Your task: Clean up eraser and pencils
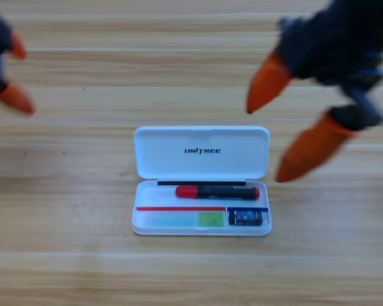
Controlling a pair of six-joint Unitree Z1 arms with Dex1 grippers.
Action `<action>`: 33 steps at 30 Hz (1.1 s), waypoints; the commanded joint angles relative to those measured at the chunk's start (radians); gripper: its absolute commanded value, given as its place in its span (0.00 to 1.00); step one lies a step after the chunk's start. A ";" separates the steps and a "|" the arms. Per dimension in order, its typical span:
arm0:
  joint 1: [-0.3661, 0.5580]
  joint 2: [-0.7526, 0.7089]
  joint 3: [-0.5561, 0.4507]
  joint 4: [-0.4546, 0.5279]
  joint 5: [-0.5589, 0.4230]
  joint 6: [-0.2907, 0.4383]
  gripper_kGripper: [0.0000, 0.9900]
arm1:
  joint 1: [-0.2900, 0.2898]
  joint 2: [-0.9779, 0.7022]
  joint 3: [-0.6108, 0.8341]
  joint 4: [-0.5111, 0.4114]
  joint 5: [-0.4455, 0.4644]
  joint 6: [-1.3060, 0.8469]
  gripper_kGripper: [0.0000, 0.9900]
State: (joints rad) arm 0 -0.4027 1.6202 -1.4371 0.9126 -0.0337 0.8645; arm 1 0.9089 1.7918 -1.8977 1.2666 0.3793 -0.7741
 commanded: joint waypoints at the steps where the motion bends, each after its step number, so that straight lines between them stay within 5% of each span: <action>1: 0.019 0.247 -0.125 -0.103 -0.038 -0.050 0.99 | 0.002 -0.183 0.161 -0.072 0.130 0.032 0.90; 5: 0.018 0.397 -0.236 -0.149 -0.071 -0.076 0.95 | -0.002 -0.282 0.310 -0.227 0.153 0.088 0.90; 10: 0.018 0.509 -0.283 -0.202 -0.121 -0.087 0.76 | -0.002 -0.301 0.359 -0.276 0.182 0.125 0.90; 14: 0.018 0.561 -0.267 -0.236 -0.186 -0.078 0.40 | -0.002 -0.312 0.381 -0.302 0.182 0.154 0.90; 17: 0.018 0.569 -0.229 -0.271 -0.221 -0.047 0.00 | -0.002 -0.312 0.385 -0.303 0.182 0.164 0.90; 22: 0.041 0.547 -0.121 -0.331 -0.315 -0.081 0.00 | -0.002 -0.304 0.394 -0.316 0.184 0.167 0.90; 33: 0.047 0.558 -0.071 -0.302 -0.476 -0.078 0.00 | -0.002 -0.318 0.408 -0.317 0.197 0.176 0.90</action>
State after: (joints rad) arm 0 -0.3763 2.1446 -1.5380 0.5992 -0.4741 0.7924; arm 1 0.9085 1.5066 -1.5277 0.9644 0.5474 -0.6082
